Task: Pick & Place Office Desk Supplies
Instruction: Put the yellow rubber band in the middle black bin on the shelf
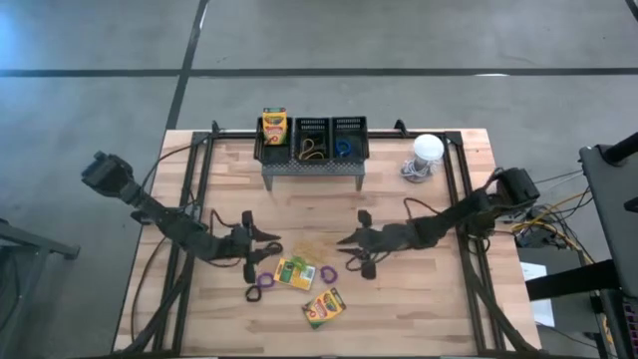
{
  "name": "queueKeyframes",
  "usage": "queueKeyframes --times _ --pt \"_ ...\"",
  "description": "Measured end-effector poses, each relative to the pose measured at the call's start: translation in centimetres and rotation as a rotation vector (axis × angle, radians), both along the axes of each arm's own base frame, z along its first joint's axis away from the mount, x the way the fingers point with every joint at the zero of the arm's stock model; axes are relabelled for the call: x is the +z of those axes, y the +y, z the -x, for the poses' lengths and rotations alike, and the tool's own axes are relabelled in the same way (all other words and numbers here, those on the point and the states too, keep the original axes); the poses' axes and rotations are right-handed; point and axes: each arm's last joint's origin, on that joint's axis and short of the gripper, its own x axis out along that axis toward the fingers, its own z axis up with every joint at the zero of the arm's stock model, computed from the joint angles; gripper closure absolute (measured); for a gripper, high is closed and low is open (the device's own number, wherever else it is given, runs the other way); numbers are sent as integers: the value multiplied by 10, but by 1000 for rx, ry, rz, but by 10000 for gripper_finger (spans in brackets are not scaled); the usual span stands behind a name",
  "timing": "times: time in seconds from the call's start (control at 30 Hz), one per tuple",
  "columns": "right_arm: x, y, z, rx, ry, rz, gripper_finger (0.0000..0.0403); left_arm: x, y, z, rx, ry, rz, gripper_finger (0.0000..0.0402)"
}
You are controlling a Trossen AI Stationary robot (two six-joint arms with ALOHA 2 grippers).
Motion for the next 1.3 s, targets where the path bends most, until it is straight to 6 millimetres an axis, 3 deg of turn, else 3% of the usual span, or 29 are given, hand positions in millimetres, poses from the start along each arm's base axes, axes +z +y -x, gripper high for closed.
queueKeyframes --times 0.17,0.33,0.6,0.73,0.97,1.3 --pt "-16 2 5 29 -31 -72 323 14 0 -19 -3 108 -45 266" --pt "-35 4 8 20 49 -95 319 31 -2 -32 29 265 -82 266" --pt "-48 8 -7 10 75 -96 327 45 13 -44 58 405 -4 266" --pt "-47 10 -12 14 72 -98 330 35 23 -50 30 469 57 266" --pt "-41 10 -10 16 101 -90 326 8 24 -74 43 591 -9 266" --pt "-42 10 -10 15 107 -92 334 -34 38 -106 125 871 166 266"
